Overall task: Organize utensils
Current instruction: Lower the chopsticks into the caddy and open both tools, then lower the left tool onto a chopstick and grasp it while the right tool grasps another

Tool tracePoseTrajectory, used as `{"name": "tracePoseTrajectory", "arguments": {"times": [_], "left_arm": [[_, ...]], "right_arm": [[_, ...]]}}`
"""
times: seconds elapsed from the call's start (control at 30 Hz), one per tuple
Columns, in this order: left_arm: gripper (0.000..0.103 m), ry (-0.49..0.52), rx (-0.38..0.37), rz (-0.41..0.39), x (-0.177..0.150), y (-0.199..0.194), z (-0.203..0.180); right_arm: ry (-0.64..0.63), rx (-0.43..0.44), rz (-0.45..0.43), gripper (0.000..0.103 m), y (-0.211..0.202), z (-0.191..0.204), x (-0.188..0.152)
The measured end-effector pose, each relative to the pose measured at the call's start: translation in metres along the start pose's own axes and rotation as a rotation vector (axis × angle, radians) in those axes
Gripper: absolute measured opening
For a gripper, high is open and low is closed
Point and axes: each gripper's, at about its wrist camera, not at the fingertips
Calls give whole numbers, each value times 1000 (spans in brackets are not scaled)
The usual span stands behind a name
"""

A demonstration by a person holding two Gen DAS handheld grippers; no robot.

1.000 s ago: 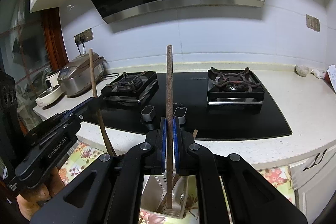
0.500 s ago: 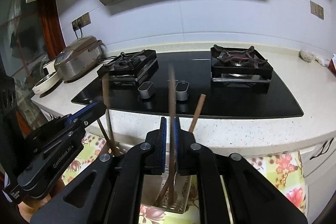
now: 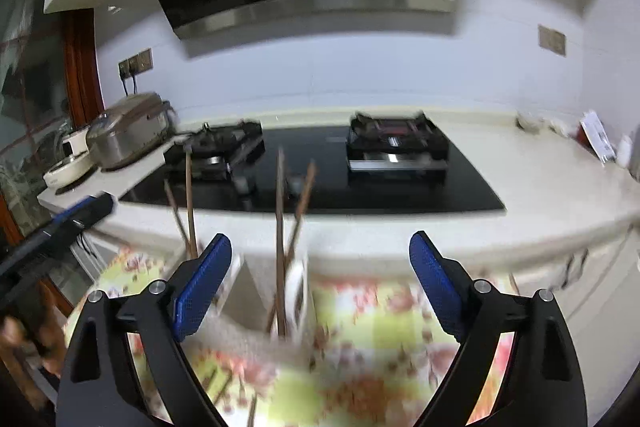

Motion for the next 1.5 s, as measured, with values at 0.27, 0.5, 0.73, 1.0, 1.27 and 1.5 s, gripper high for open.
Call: {"name": "tracePoseTrajectory", "arguments": {"times": [0.27,0.5,0.73,1.0,1.27,1.5], "left_arm": [[65,-12,-25,276,-109,-40,19],[41,-37,-17,492,-181,-33,25],[30,33,-15,537,-192,-22,5],[21,86,5,554,-195,-14,4],[16,207,66,557,-195,-16,8],[13,238,116,573,-189,-22,37]], "right_arm": [[35,-64,269,84,-5,2,-117],[41,-42,355,84,-13,7,-164],[17,61,364,85,-19,14,-165],[-3,81,406,85,-12,22,-173],[-38,51,441,85,-2,32,-179],[-94,30,456,85,9,48,-179]]}}
Point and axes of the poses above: each gripper's, at about its wrist camera, not at the fingertips, and y roughly the way its jaws point, z to its left, x to its top, and after that the axes turned 4 degrees about -z, right-handed
